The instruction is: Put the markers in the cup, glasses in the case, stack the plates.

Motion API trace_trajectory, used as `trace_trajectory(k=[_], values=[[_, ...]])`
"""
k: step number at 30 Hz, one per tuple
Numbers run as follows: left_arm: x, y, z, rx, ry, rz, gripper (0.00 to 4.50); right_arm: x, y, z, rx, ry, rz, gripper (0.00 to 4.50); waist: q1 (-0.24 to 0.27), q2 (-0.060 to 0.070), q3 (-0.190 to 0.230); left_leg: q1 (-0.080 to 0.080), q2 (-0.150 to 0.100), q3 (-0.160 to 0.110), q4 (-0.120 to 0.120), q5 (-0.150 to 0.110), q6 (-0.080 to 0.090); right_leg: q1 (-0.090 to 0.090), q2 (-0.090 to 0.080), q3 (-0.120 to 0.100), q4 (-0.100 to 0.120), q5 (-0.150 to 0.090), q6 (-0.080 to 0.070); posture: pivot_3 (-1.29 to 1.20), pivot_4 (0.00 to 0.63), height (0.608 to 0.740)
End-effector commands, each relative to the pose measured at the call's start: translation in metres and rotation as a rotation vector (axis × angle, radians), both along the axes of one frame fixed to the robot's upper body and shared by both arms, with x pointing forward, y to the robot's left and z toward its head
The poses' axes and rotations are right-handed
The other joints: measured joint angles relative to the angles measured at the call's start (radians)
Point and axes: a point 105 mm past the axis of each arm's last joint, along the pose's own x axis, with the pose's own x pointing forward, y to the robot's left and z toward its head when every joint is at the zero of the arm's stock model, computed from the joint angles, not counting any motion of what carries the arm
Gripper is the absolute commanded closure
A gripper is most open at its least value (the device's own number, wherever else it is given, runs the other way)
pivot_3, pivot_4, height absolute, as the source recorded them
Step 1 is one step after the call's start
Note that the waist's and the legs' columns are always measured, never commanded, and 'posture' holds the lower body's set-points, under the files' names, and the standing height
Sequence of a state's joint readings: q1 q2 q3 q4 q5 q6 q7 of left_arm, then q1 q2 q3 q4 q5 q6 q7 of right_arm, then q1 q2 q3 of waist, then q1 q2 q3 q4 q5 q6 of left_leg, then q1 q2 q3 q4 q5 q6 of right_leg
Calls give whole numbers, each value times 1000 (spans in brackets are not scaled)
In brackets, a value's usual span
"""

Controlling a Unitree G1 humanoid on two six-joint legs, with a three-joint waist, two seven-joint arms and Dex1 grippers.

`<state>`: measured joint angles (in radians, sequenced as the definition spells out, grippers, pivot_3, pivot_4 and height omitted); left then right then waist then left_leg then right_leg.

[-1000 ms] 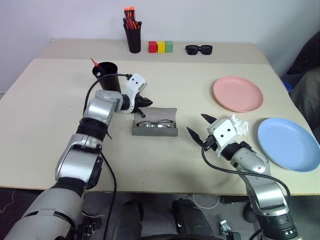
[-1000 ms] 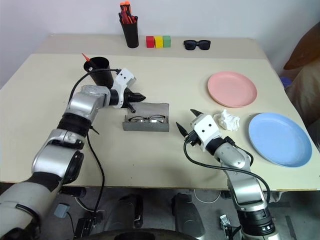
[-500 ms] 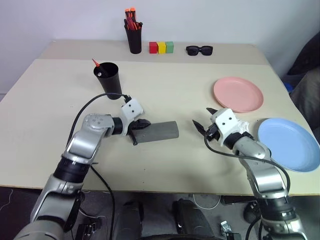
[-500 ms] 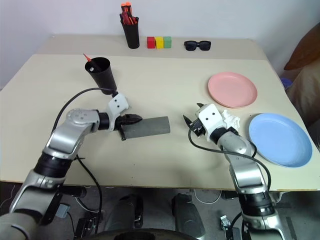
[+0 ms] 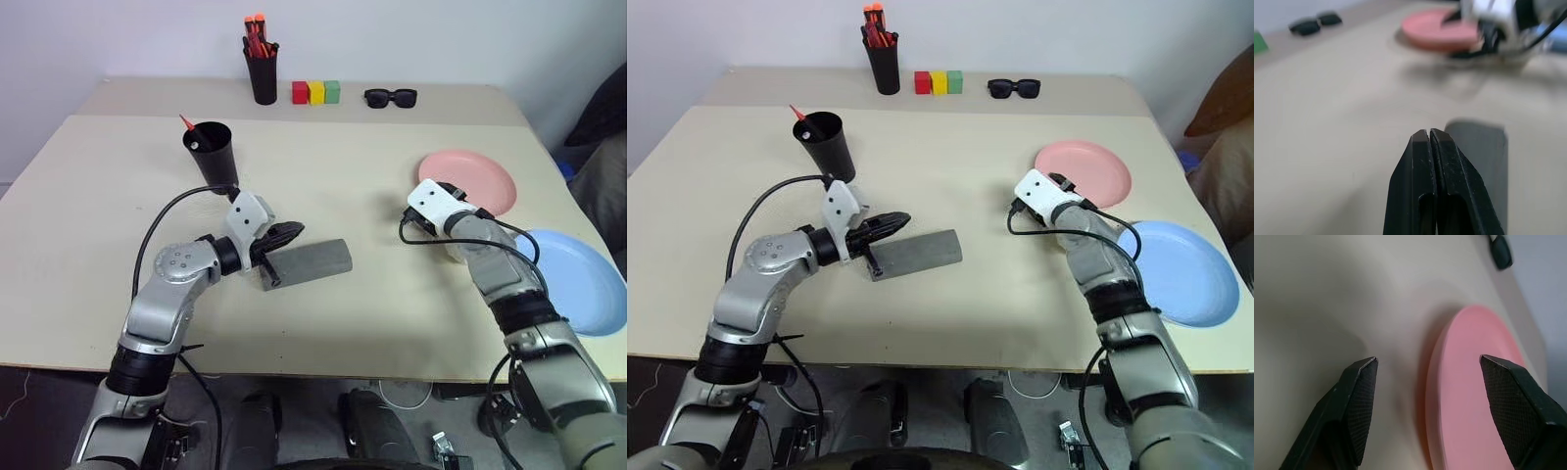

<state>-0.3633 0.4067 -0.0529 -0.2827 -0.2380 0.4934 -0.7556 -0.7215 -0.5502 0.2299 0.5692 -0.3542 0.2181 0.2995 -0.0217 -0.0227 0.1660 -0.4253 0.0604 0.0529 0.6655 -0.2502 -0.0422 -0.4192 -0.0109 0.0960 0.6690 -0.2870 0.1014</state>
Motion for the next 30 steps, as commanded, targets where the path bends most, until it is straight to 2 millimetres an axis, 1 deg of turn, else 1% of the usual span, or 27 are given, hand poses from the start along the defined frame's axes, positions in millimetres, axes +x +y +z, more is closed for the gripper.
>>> trace_trajectory(k=[1,3,4,5,8,9,10,12,13,17,20,24,26,28,30], values=[[-8,-1,16,-52,-57,-9,4476,11,-8,7,-43,-22,-28,1136,-1,0,0,0,0,0,0,0,0,0,0,0,0,0,0,0,150,732],[-13,-3,15,-61,-59,-20,4476,15,-12,5,-65,-17,-40,1136,-3,0,0,0,0,0,0,0,0,0,0,0,0,0,0,0,150,732],[-16,-4,15,-64,-58,-26,4500,16,-13,5,-72,-15,-41,1662,-3,0,0,0,0,0,0,0,0,0,0,0,0,0,0,0,150,732],[-17,-5,14,-68,-57,-29,4500,17,-13,5,-78,-14,-41,1981,-1,0,0,0,0,0,0,0,0,0,0,0,0,0,0,0,150,732],[-20,-7,12,-91,-43,-29,4500,19,-9,4,-80,-12,-24,3431,-1,0,0,0,0,0,0,0,0,0,0,0,0,0,0,0,150,732],[-21,-7,11,-95,-40,-28,4500,19,-7,4,-83,-13,-13,3995,-1,0,0,0,0,0,0,0,0,0,0,0,0,0,0,0,150,732],[-21,-8,11,-97,-39,-28,4500,19,-6,4,-85,-14,-6,4437,-2,0,0,0,0,0,0,0,0,0,0,0,0,0,0,0,150,732],[-21,-9,10,-102,-36,-30,4500,18,-3,4,-97,-23,14,4437,-4,0,0,0,0,0,0,0,0,0,0,0,0,0,0,0,150,732],[-22,-10,10,-105,-36,-31,4500,18,-1,7,-117,-49,27,4437,-3,0,0,0,0,0,0,0,0,0,0,0,0,0,0,0,150,732],[-20,-13,12,-126,-46,-33,4500,13,14,42,-169,-241,121,4437,-8,0,0,0,0,0,0,0,0,0,0,0,0,0,0,0,150,732],[-18,-17,11,-136,-42,-48,4500,0,14,71,-245,-396,156,4437,-10,1,0,0,0,0,0,0,0,0,0,0,0,0,0,0,150,732],[-14,-24,13,-146,-47,-78,4500,-29,-4,100,-368,-525,158,4437,3,1,0,0,0,0,0,0,0,0,0,0,0,0,0,0,150,732],[-13,-29,13,-152,-47,-102,4500,-47,-21,108,-374,-536,122,4437,9,1,0,0,0,0,0,0,0,0,0,0,-1,0,0,0,150,732],[-11,-35,12,-156,-42,-132,4500,-70,-42,108,-379,-508,89,4437,14,1,0,0,0,0,0,0,0,1,0,0,-1,0,0,0,150,732],[-10,-39,12,-158,-43,-154,4500,-89,-58,98,-355,-445,57,4437,12,1,0,0,-1,-1,0,0,0,1,0,0,-2,0,0,0,150,732]])
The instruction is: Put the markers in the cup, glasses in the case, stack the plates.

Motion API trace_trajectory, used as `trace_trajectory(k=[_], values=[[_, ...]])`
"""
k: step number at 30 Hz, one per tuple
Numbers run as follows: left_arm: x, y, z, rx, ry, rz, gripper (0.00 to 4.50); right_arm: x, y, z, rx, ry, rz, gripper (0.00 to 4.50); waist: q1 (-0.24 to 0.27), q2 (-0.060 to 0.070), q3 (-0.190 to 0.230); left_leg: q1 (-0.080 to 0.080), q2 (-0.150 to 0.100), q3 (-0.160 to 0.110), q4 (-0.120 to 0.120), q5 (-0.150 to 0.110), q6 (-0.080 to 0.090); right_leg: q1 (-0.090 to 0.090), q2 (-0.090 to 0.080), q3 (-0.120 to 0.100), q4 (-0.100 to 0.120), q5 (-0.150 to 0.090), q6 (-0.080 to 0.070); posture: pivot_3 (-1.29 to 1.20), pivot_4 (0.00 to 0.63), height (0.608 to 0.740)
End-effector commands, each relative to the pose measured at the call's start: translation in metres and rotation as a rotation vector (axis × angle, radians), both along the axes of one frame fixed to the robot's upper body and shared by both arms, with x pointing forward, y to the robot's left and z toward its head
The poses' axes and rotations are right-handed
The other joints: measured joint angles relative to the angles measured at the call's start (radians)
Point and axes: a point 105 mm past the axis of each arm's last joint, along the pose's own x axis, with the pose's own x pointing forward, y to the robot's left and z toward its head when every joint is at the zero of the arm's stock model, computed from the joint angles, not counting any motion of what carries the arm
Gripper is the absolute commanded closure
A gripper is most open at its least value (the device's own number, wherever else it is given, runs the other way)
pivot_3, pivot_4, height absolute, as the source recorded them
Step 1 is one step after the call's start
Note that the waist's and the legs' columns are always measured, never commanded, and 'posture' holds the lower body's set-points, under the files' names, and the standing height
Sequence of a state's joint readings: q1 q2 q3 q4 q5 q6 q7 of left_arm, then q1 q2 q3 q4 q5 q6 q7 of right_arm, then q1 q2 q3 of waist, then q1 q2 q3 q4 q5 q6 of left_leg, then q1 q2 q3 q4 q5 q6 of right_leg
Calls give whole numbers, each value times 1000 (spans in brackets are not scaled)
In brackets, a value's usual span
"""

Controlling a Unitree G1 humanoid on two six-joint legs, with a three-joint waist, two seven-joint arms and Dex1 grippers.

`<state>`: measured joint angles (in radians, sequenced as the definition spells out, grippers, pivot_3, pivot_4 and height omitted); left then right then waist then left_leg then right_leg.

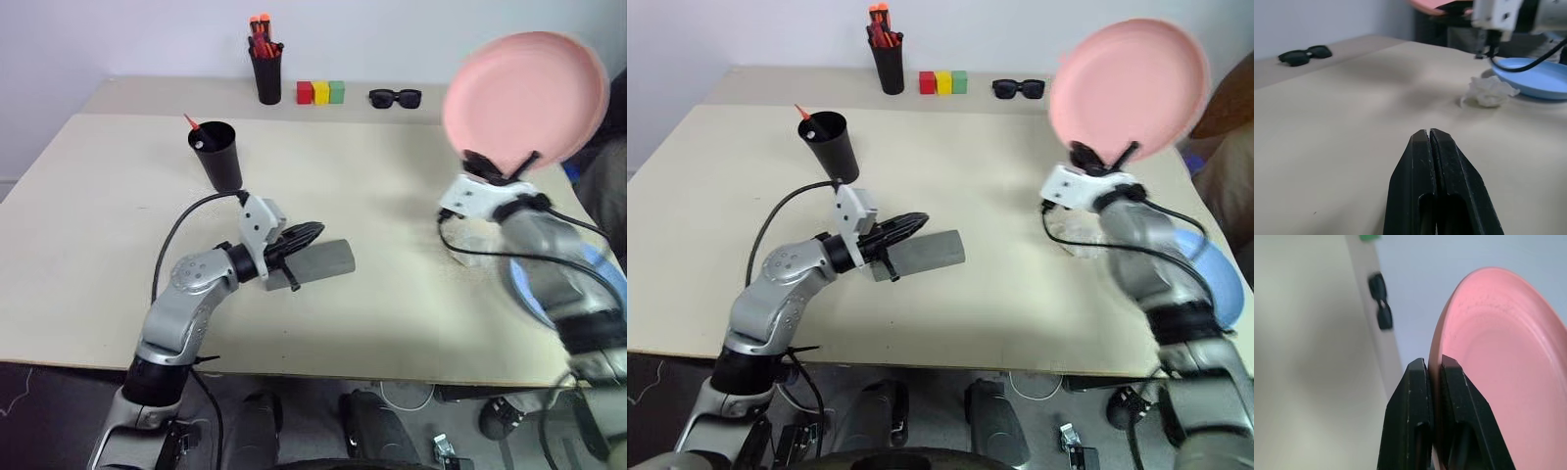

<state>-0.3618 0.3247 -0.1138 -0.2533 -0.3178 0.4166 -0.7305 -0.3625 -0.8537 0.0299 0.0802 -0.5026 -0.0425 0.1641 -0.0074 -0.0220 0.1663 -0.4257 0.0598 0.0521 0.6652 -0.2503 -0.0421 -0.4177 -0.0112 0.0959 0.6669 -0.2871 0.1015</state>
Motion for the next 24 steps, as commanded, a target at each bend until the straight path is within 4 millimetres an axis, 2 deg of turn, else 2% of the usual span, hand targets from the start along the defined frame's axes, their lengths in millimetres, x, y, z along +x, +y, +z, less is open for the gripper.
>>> trace_trajectory(k=[1,5,9,15,18,21,24], values=[[-2,-10,10,-25,-47,-63,4500,-31,-25,11,67,8,-58,4437,-4,0,0,0,0,0,0,0,0,1,0,0,0,0,0,0,150,732],[0,-19,9,-29,-46,-112,4500,-70,-52,-18,248,136,-158,4437,-11,1,0,4,0,0,0,0,0,4,0,0,-1,0,0,0,150,732],[2,-25,9,-30,-48,-143,4500,-95,-59,-41,355,234,-205,4437,-15,1,-1,9,0,0,-1,0,0,8,1,1,-1,0,0,0,150,732],[2,-30,9,-29,-55,-166,4500,-109,-57,-75,522,362,-236,4437,-11,1,-1,14,0,0,-1,0,0,12,1,1,-2,-1,0,0,150,732],[1,-28,10,-28,-58,-166,4500,-112,-58,-82,569,397,-244,4437,-10,1,-1,14,0,0,-1,0,1,12,1,1,-2,-1,-1,0,150,732],[1,-24,8,-22,-55,-154,4500,-110,-57,-83,544,406,-235,3500,-10,1,-1,14,0,0,-1,0,1,12,1,1,-2,-1,-1,0,150,732],[1,-22,7,-17,-55,-143,4500,-102,-50,-74,500,368,-196,2097,-11,1,-1,14,0,0,-1,0,1,12,1,1,-2,-1,-1,0,150,732]])
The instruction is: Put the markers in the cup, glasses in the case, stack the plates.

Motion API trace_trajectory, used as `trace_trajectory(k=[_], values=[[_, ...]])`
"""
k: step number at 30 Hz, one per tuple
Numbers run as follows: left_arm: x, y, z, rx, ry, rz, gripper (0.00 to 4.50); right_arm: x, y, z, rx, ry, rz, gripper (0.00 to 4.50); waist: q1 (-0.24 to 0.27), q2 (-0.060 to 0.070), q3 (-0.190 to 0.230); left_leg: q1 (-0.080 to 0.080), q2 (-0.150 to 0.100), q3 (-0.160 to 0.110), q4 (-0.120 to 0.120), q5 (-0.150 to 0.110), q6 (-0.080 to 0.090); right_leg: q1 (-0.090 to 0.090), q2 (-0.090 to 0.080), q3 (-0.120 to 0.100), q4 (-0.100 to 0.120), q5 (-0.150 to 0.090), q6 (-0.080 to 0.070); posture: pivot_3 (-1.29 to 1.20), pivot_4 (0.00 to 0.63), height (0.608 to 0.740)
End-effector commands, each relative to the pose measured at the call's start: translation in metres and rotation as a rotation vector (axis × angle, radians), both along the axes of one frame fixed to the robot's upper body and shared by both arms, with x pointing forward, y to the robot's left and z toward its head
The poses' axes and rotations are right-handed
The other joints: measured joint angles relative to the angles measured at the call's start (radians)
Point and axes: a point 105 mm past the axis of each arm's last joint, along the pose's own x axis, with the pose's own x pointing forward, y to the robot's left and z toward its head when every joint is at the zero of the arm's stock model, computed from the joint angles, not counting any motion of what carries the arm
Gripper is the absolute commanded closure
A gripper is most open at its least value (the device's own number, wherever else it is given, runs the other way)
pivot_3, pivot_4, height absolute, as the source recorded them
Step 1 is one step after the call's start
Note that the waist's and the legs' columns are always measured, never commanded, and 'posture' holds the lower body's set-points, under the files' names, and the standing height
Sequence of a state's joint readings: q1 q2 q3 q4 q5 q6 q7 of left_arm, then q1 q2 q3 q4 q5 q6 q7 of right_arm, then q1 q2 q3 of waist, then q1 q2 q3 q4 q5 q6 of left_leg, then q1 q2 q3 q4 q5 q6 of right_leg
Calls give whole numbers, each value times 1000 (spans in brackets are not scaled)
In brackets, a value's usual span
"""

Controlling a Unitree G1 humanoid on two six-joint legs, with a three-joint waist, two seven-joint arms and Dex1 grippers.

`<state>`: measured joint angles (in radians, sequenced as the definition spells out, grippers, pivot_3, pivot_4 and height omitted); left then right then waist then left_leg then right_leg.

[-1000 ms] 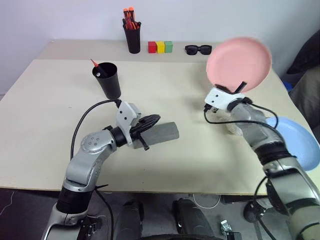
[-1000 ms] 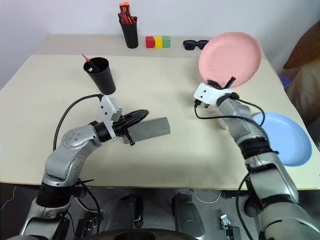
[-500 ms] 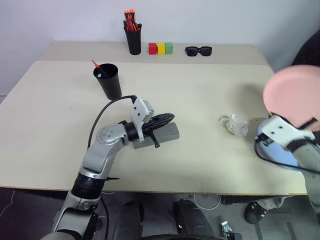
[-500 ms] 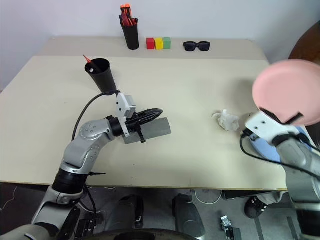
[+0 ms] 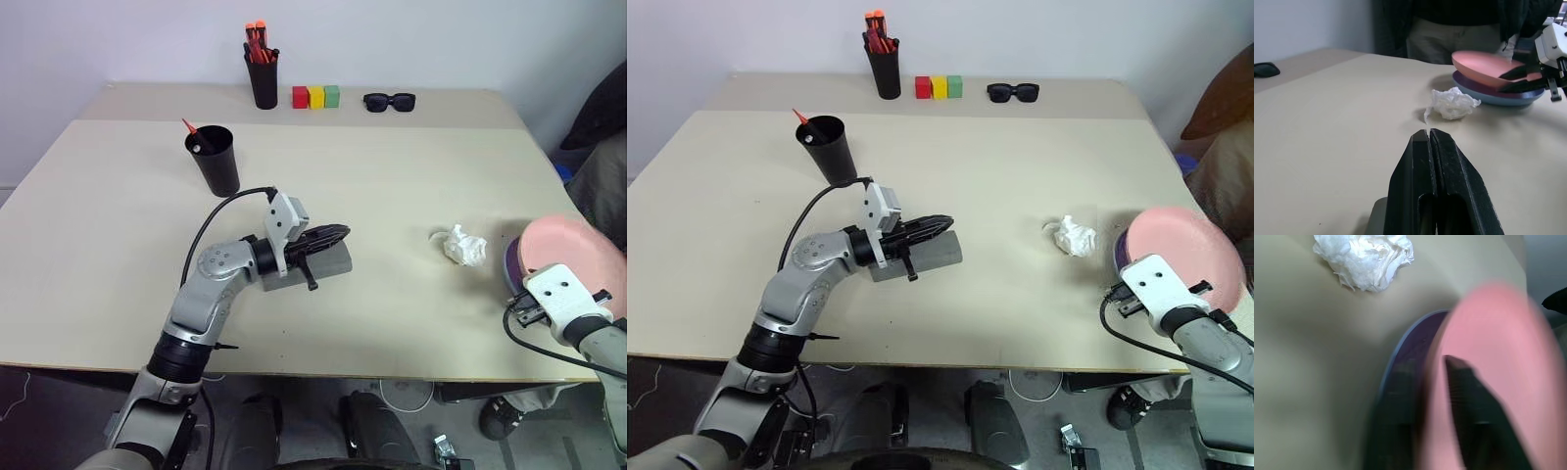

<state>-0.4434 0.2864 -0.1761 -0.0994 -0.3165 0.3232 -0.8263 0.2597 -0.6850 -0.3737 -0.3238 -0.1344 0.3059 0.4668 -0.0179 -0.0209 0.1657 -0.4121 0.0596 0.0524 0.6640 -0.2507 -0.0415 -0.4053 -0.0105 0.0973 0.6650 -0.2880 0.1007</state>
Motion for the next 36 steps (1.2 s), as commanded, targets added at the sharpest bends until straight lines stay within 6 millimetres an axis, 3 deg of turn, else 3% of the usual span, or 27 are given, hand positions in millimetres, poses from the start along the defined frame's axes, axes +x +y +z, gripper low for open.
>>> trace_trajectory(k=[1,7,10,16,20,23,26,31,36], values=[[-3,2,12,-18,-54,1,4500,12,9,24,-60,-104,53,2097,-2,0,0,0,0,0,0,0,0,0,0,0,0,0,0,0,150,732],[-3,3,14,-21,-56,18,4500,28,47,42,-43,-191,217,2097,0,0,0,0,0,0,0,0,0,0,0,0,0,0,0,0,150,732],[-4,5,13,-22,-53,30,4500,32,69,31,-65,-141,321,2097,1,0,0,0,0,0,0,0,0,0,0,0,0,0,1,0,150,732],[-6,5,14,-25,-51,47,4500,48,81,16,-76,-133,344,2097,1,0,0,0,0,0,0,0,0,0,0,0,0,0,0,0,150,732],[-8,6,13,-27,-48,62,4500,57,76,9,-99,-120,299,2097,2,0,0,0,0,0,0,0,0,0,0,0,0,0,0,0,150,732],[-10,9,13,-27,-43,74,4500,57,71,7,-116,-106,280,2927,2,0,0,0,0,0,0,0,0,0,0,0,0,0,0,0,150,732],[-11,10,12,-27,-37,78,4500,54,70,7,-114,-106,274,4458,2,0,0,0,0,0,0,0,0,0,0,0,0,0,0,0,150,732],[-9,7,12,-34,-32,69,4500,50,61,22,-152,-172,223,4458,2,0,0,0,0,0,0,0,0,0,0,0,0,0,0,0,150,732],[-3,4,14,-55,-30,54,4500,40,29,62,-206,-332,50,4458,4,0,0,0,0,0,0,0,0,0,0,0,0,0,0,0,150,732]])
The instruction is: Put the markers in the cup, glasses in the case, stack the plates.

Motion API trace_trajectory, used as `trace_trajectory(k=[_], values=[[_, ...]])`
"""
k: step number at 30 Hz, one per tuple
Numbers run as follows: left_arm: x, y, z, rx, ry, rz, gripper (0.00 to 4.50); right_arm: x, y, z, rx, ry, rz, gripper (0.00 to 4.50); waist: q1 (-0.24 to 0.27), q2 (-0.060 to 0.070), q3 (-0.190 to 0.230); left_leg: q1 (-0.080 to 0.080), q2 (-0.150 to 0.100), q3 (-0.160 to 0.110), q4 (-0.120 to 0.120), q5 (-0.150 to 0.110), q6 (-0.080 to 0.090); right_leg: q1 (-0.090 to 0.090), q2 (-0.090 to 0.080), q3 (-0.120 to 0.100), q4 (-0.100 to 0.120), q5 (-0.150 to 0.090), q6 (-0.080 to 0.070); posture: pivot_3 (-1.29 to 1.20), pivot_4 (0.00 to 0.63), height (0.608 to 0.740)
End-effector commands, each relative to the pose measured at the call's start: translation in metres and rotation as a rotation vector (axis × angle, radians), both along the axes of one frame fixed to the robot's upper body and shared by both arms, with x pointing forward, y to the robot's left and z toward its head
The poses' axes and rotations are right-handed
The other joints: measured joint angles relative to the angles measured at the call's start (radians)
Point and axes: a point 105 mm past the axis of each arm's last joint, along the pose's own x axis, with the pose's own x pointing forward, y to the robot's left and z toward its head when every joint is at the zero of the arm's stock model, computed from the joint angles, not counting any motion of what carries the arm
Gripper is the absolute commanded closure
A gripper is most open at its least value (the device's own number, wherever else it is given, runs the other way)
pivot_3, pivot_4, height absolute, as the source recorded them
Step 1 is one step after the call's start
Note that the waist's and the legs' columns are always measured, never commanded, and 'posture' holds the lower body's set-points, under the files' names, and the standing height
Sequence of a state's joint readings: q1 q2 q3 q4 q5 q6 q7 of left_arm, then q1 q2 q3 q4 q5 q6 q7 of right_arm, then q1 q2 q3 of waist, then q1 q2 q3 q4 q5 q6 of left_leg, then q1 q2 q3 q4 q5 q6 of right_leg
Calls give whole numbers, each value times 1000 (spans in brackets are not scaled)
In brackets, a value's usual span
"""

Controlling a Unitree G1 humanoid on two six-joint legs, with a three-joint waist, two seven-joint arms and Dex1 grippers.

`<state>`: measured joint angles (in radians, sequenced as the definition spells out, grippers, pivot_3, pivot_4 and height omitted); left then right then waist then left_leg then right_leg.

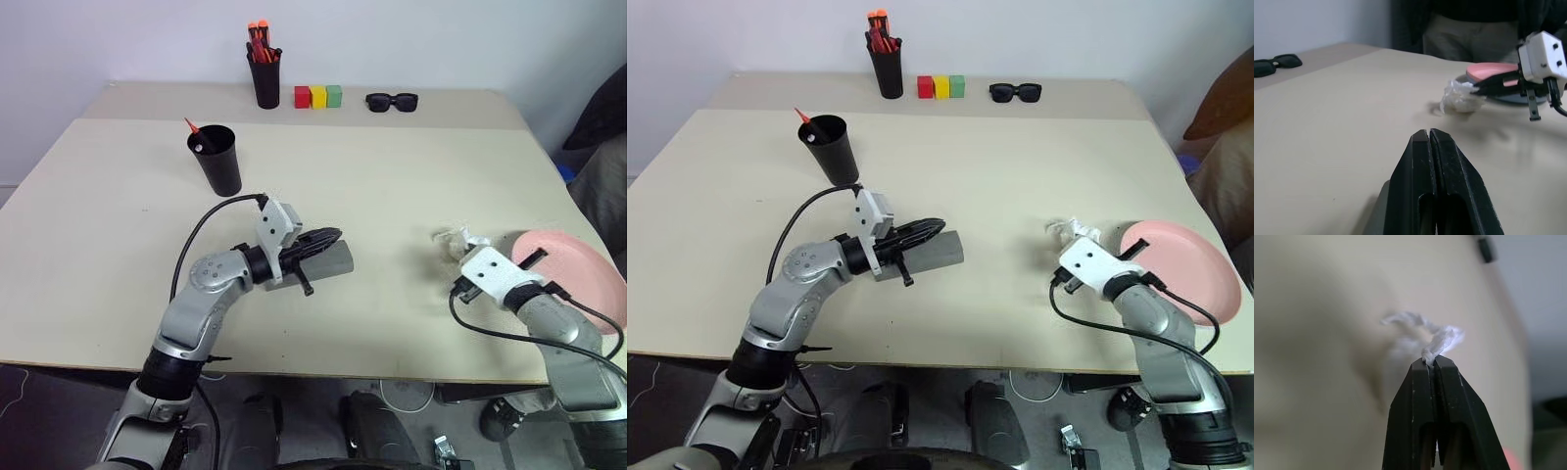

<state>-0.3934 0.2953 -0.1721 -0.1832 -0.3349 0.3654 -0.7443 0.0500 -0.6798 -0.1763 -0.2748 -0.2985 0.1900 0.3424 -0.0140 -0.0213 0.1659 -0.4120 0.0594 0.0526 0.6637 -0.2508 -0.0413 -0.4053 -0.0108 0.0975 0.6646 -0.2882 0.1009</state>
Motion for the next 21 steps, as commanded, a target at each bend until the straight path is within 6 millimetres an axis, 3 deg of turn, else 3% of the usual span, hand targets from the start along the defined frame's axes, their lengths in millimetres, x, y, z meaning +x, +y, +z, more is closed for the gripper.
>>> trace_trajectory(k=[1,7,10,17,18,21], values=[[3,-1,13,-38,-42,-17,4500,-11,-26,41,-28,-165,-126,4458,0,0,0,0,0,0,0,0,0,0,0,0,0,0,0,0,150,732],[6,-3,8,-36,-40,-33,4500,-32,-61,33,-44,-137,-279,4458,-1,0,0,0,0,0,-1,0,0,0,0,0,0,0,0,0,150,732],[6,-4,7,-39,-42,-39,4500,-43,-80,26,-25,-121,-369,3657,-2,0,0,0,0,0,-1,0,0,0,0,0,0,-2,-2,0,150,732],[6,-6,3,-41,-40,-51,4500,-57,-97,15,-24,-70,-435,264,-4,0,0,0,0,0,-1,0,0,0,0,0,-1,-2,-2,0,150,732],[6,-6,3,-41,-39,-51,4500,-57,-97,15,-27,-66,-436,44,-4,0,0,0,0,0,-1,0,0,0,0,0,-1,-2,-2,0,150,732],[6,-7,3,-43,-39,-54,4500,-55,-97,16,-29,-77,-436,44,-4,0,0,0,0,0,-1,0,0,0,0,0,-1,-2,-3,0,150,732]])
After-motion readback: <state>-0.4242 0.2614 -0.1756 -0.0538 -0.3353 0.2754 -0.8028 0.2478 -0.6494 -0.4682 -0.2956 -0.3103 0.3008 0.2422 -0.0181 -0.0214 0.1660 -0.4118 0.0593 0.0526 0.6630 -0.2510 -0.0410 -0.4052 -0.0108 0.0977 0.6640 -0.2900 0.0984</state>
